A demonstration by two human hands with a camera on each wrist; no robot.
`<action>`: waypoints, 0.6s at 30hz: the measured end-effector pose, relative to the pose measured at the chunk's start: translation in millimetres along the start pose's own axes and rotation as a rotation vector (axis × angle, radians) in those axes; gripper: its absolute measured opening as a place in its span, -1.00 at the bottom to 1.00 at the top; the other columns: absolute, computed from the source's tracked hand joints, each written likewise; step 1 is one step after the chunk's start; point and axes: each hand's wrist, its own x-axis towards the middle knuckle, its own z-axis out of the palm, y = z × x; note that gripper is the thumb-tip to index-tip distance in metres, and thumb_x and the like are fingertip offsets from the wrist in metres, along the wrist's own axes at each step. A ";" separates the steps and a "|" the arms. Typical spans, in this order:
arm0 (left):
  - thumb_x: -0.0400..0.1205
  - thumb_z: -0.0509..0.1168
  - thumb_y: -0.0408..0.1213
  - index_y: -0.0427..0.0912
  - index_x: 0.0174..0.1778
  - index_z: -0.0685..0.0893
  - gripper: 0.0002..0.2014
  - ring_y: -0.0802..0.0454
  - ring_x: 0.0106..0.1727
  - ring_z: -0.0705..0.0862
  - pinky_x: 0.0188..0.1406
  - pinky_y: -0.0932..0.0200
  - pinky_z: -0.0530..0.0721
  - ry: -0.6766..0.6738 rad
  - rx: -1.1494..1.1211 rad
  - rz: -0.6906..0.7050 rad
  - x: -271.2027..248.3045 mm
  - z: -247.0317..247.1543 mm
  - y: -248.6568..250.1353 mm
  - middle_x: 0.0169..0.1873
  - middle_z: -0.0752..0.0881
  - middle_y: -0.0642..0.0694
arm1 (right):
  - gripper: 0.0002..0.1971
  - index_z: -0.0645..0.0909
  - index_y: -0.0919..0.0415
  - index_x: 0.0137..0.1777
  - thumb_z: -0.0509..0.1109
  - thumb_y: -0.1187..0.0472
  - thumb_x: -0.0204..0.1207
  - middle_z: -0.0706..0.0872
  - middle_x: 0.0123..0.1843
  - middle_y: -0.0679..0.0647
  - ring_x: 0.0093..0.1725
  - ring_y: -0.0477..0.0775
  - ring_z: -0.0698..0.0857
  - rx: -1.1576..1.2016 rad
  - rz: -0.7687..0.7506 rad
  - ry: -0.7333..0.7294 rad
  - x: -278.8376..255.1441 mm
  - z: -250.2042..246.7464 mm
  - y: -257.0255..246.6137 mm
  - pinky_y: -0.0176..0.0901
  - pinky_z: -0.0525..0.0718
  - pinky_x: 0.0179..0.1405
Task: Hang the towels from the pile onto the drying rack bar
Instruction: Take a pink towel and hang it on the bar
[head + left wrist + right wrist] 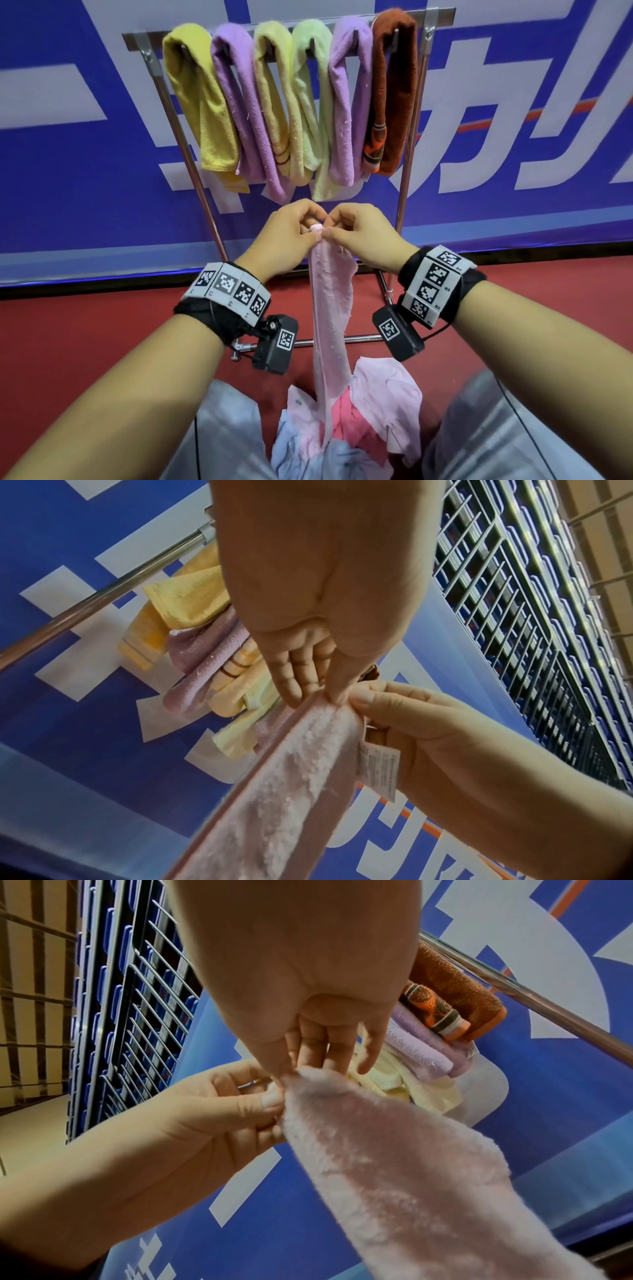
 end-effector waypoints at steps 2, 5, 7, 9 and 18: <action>0.55 0.36 -0.45 0.00 -0.04 0.69 -0.77 0.22 -0.35 0.56 -0.22 0.31 0.57 0.083 0.040 0.002 4.2 -9.7 0.7 -0.22 0.73 0.05 | -0.86 0.67 0.20 -0.16 0.52 0.13 0.47 0.73 -0.34 0.06 -0.38 -0.09 0.61 -0.090 0.010 -0.140 1.0 -5.6 0.7 -0.16 0.57 -0.32; 0.55 0.33 -0.47 -0.04 -0.09 0.71 -0.80 0.26 -0.37 0.52 -0.26 0.33 0.52 0.201 0.047 -0.015 7.4 -29.9 1.2 -0.27 0.68 0.10 | -0.84 0.64 0.16 -0.24 0.54 0.12 0.42 0.64 -0.37 -0.06 -0.35 -0.08 0.54 -0.383 -0.012 -0.264 0.4 -15.4 9.2 -0.13 0.49 -0.31; 0.55 0.32 -0.49 -0.13 -0.07 0.72 -0.83 0.23 -0.34 0.54 -0.27 0.32 0.53 0.239 0.075 -0.016 6.3 -42.2 2.7 -0.28 0.68 0.09 | -0.82 0.60 0.06 -0.35 0.53 0.14 0.41 0.59 -0.45 -0.13 -0.38 -0.13 0.51 -0.447 -0.004 -0.279 0.6 -24.5 14.3 -0.24 0.42 -0.37; 0.56 0.32 -0.51 -0.18 -0.07 0.72 -0.84 0.19 -0.31 0.56 -0.26 0.31 0.57 0.237 0.095 -0.020 3.5 -49.2 3.4 -0.27 0.70 0.06 | -0.81 0.61 0.05 -0.37 0.52 0.15 0.42 0.59 -0.47 -0.16 -0.40 -0.14 0.52 -0.478 -0.009 -0.297 2.1 -31.1 15.5 -0.31 0.40 -0.42; 0.57 0.27 -0.50 -0.09 -0.21 0.72 -0.78 0.27 -0.41 0.52 -0.38 0.36 0.46 0.319 0.150 -0.047 1.1 -50.4 -5.2 -0.40 0.61 0.14 | -0.96 0.74 0.13 -0.15 0.46 0.21 0.47 0.58 -0.16 -0.02 -0.08 0.09 0.45 -0.865 -0.288 -0.291 6.8 -41.3 9.7 0.04 0.56 -0.15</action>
